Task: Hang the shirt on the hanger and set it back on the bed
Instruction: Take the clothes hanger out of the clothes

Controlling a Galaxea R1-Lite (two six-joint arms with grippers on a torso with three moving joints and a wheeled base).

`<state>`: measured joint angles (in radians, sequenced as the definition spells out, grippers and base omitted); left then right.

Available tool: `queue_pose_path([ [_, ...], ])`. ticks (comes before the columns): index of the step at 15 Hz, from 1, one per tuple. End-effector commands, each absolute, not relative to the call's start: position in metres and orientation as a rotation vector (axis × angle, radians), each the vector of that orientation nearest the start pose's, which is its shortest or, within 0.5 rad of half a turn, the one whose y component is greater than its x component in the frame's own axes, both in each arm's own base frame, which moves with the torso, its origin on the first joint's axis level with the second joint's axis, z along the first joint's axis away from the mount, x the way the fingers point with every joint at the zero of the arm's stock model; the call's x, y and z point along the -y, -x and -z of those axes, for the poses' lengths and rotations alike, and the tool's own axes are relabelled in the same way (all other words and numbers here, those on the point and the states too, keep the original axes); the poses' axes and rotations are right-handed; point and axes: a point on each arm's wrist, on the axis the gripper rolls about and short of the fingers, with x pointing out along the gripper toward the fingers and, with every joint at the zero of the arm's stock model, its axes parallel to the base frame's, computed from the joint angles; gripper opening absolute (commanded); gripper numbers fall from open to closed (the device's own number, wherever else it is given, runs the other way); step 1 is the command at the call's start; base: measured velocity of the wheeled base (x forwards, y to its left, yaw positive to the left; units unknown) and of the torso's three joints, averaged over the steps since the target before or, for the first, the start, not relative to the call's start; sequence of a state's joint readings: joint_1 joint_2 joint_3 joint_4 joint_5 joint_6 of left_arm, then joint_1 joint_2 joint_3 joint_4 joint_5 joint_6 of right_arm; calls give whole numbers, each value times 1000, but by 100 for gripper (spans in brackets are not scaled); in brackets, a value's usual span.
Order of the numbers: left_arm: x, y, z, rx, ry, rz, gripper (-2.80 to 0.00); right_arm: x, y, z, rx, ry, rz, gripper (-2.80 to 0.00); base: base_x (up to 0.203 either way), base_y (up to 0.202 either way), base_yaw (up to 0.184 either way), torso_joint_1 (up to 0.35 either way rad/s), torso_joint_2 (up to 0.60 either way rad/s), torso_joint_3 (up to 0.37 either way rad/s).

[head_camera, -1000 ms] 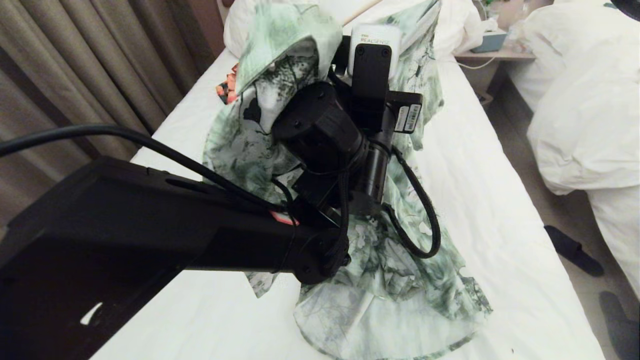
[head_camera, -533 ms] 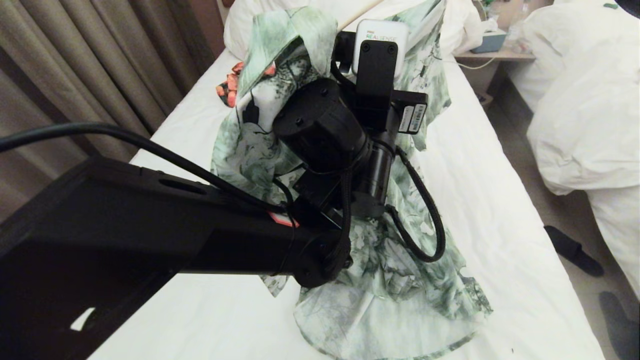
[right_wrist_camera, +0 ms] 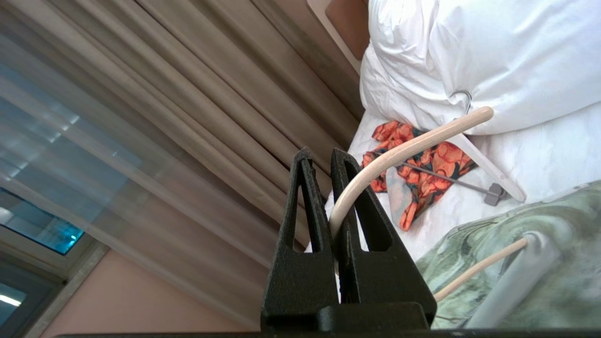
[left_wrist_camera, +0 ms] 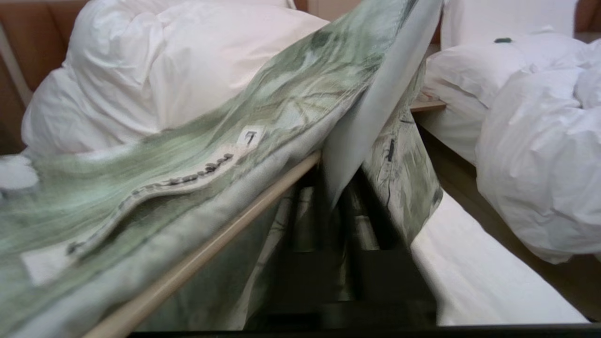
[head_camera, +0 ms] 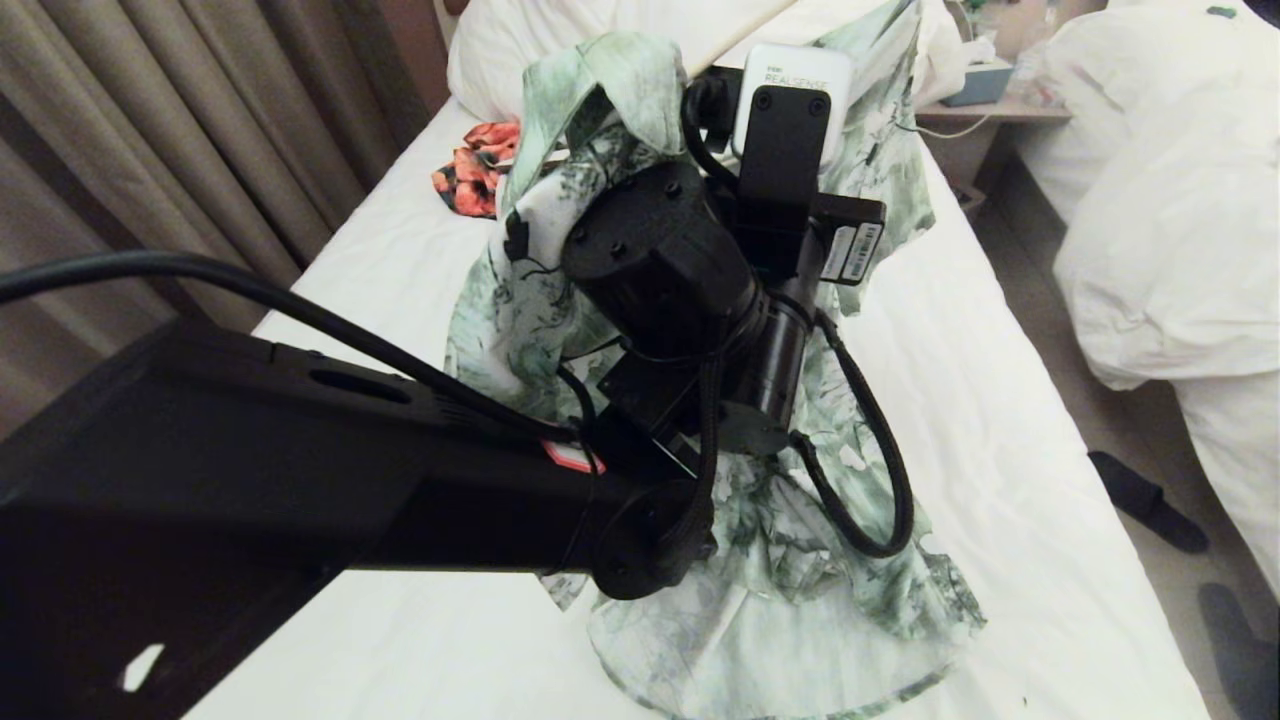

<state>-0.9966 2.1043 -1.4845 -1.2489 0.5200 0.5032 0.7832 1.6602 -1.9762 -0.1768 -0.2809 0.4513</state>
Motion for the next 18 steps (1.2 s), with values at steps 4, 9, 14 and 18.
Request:
queue_pose_path([
  [4,352,-231,-273,546,-59,353,0,-177,-187,-473,315,-693,-585,-280,0,0,0,0,0,0],
  [9,366,-209,-253,491,-104,435,0,-173,-187,-475,324,-690,-586,-280,0,0,0,0,0,0],
  [14,380,-178,-232,445,-99,530,0,-171,-189,-475,326,-688,-574,-280,0,0,0,0,0,0],
  [18,374,-164,-230,432,-98,536,-280,-169,-196,-473,329,-681,-546,-280,0,0,0,0,0,0],
])
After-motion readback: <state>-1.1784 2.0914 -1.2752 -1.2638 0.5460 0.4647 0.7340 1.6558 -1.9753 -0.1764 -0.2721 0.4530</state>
